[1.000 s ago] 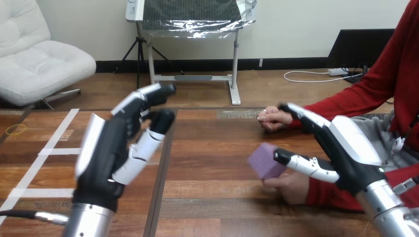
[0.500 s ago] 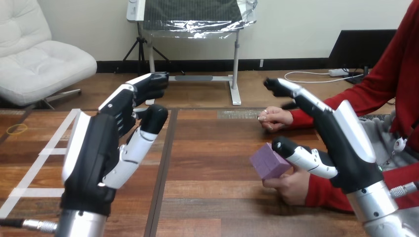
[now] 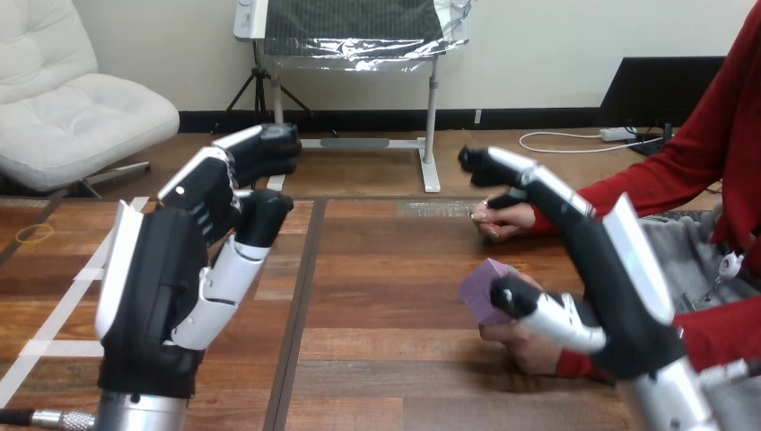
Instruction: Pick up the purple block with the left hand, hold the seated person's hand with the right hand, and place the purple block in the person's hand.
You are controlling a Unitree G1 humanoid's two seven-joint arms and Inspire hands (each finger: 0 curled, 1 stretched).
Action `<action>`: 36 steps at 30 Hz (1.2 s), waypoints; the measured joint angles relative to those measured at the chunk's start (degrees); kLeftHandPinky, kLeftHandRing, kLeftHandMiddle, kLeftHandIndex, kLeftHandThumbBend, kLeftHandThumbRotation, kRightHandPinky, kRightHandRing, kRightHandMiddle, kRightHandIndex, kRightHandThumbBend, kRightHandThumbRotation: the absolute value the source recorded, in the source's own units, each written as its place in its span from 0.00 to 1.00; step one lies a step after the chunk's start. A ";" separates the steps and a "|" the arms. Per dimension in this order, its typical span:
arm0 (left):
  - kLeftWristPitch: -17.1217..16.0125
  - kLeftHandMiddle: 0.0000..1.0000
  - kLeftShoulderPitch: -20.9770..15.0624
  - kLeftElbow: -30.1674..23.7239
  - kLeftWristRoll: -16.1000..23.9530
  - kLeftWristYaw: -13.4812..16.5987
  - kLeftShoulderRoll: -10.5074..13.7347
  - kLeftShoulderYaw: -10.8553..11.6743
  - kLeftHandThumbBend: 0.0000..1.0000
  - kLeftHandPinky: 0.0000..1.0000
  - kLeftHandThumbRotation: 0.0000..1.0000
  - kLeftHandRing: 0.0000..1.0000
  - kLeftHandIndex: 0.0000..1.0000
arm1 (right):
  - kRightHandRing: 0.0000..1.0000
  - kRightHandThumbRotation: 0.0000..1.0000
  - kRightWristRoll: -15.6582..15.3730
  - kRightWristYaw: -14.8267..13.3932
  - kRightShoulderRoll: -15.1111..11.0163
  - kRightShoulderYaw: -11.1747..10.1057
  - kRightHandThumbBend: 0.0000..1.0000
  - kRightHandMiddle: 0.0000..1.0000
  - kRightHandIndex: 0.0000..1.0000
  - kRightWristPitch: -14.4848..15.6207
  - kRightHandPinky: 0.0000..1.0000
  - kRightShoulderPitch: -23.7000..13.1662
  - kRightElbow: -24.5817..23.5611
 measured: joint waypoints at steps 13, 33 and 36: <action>-4.13 0.73 -0.02 1.30 -3.16 0.04 -0.08 -1.17 0.52 0.60 0.81 0.73 0.69 | 0.85 1.00 7.66 5.41 3.90 1.62 0.70 0.83 0.84 0.01 0.89 6.69 -0.51; -6.51 0.75 -0.21 6.48 -6.88 -1.57 -0.16 -2.49 0.54 0.65 0.86 0.77 0.72 | 0.84 1.00 17.92 13.72 8.32 2.75 0.68 0.84 0.85 -1.22 0.84 9.88 -0.48; -6.81 0.75 -0.21 6.95 -6.62 -1.54 -0.14 -2.50 0.55 0.66 0.86 0.77 0.72 | 0.84 1.00 19.21 14.89 8.68 2.78 0.68 0.84 0.85 -1.22 0.84 10.18 -0.48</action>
